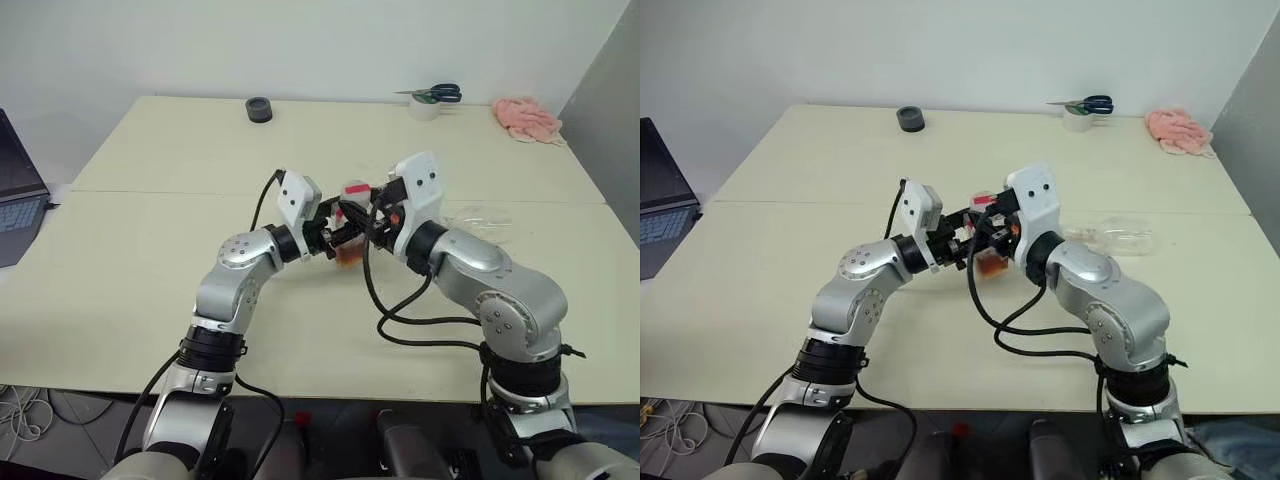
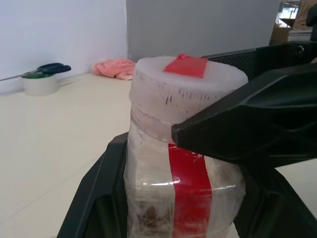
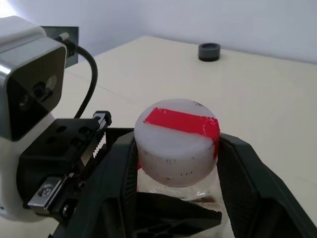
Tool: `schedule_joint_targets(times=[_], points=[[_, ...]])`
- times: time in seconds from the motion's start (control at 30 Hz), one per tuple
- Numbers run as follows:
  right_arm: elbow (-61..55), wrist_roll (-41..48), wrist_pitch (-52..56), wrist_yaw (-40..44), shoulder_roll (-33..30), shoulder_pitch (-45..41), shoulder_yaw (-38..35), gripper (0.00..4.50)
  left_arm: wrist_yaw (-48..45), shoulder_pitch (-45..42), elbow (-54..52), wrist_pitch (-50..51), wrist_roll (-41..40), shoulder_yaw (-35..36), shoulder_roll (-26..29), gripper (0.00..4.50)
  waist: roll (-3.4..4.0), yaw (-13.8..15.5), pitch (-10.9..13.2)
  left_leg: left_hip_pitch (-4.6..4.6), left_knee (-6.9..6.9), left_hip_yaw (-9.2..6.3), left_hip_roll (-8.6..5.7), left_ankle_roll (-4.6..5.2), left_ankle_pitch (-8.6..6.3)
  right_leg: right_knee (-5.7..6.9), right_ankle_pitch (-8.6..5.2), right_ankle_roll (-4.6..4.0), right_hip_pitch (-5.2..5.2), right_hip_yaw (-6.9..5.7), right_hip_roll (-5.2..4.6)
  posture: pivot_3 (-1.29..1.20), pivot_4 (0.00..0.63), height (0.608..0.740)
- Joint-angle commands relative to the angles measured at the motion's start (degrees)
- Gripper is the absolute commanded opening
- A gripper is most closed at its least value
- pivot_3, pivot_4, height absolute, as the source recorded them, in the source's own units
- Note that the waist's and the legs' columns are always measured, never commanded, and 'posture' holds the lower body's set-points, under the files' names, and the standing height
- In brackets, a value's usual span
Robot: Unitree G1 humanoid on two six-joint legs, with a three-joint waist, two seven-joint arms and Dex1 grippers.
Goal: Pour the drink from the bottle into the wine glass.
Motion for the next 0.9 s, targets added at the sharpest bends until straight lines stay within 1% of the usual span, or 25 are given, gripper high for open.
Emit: schedule_joint_targets(times=[0.03,0.1,0.13,0.17,0.23,0.33,0.4,0.53,0.67,0.73,0.8,0.9], points=[[7.10,4.81,-8.91,16.90,-4.46,-5.67,-3.51,1.93,-2.61,-0.23,-2.51,0.65,-1.53,-1.09,0.22,2.14,0.00,-0.03,0.00,0.00,0.01,0.01,0.00,0.00,0.00,0.00,0.00,0.00,0.00,0.00,0.01,0.00,0.150,0.740],[10.39,8.08,-10.27,33.06,-10.72,-6.56,-0.40,1.93,-3.39,-0.42,-2.64,1.17,-1.65,-1.52,0.55,2.14,0.00,0.10,0.02,0.00,0.02,0.01,0.00,0.01,0.00,0.00,0.00,0.00,0.01,-0.01,0.02,0.00,0.150,0.740],[14.44,7.82,-12.57,41.94,-14.25,-7.69,1.47,1.93,-3.70,-0.51,-2.91,1.58,-1.77,-1.53,0.83,2.14,0.00,0.25,0.03,-0.01,0.03,0.02,-0.02,0.01,0.00,-0.03,0.00,0.00,0.03,-0.01,0.01,0.00,0.150,0.740],[17.60,7.40,-14.50,47.98,-16.55,-8.60,2.74,1.93,-3.91,-0.56,-3.13,1.86,-1.84,-1.50,1.01,2.14,0.00,0.29,0.04,-0.02,0.03,0.00,-0.04,0.01,-0.01,-0.07,0.02,-0.03,0.05,-0.06,-0.01,0.00,0.150,0.740],[24.20,4.17,-19.46,55.58,-19.23,-10.61,5.02,1.93,-4.05,-0.40,-3.85,2.58,-2.05,-1.24,1.36,2.14,-0.01,0.21,0.04,-0.02,0.01,0.00,-0.04,0.02,-0.01,-0.12,0.10,-0.16,0.07,-0.05,-0.02,0.00,0.150,0.740],[32.13,1.79,-24.23,60.59,-19.29,-13.47,5.33,1.93,-3.99,0.67,-5.54,3.76,-2.50,-1.11,2.01,2.14,0.01,-0.44,0.06,0.03,-0.03,0.03,0.00,0.03,-0.02,-0.11,0.13,-0.22,0.06,-0.02,0.00,0.00,0.150,0.740],[34.51,1.32,-25.92,62.62,-19.07,-14.14,5.03,1.93,-3.92,1.29,-6.43,4.35,-2.61,-1.12,2.22,2.14,0.01,-0.56,0.06,0.05,-0.04,0.02,0.05,0.03,-0.02,-0.05,0.13,-0.22,0.05,-0.01,0.06,0.00,0.150,0.740],[35.80,2.10,-26.58,64.15,-18.63,-14.61,3.54,1.93,-3.68,1.86,-7.40,5.18,-2.77,-0.83,2.45,2.14,0.01,-0.33,0.06,0.03,0.00,-0.03,0.04,0.02,-0.01,-0.01,0.13,-0.23,0.05,-0.04,0.02,0.00,0.150,0.740],[33.87,2.96,-25.74,63.67,-18.84,-14.14,2.47,1.93,-3.72,1.77,-7.20,5.35,-2.92,-0.94,2.69,2.14,0.02,0.05,0.06,0.02,0.05,-0.01,-0.05,0.01,-0.01,-0.01,0.14,-0.22,0.06,-0.03,-0.09,0.00,0.150,0.740],[32.57,3.97,-24.18,62.72,-18.80,-14.00,1.67,2.65,-3.85,1.60,-6.76,5.19,-2.89,-1.06,2.74,2.14,0.02,0.10,0.07,0.01,0.05,-0.02,-0.06,0.01,0.00,-0.01,0.14,-0.22,0.06,-0.04,-0.10,0.00,0.150,0.740],[31.01,4.56,-22.99,61.20,-18.73,-13.86,0.73,3.25,-4.01,1.24,-5.91,4.81,-2.76,-1.23,2.69,2.14,0.02,0.07,0.07,0.02,0.04,-0.02,-0.04,0.01,0.00,-0.01,0.14,-0.23,0.06,-0.04,-0.10,0.00,0.150,0.740],[27.52,5.85,-20.72,58.53,-18.56,-13.20,-1.16,4.36,-4.34,0.66,-4.79,4.36,-2.61,-1.54,2.45,2.14,0.02,0.09,0.07,0.02,0.03,-0.05,-0.03,0.01,0.00,-0.01,0.14,-0.23,0.06,-0.07,-0.10,0.00,0.150,0.740]])
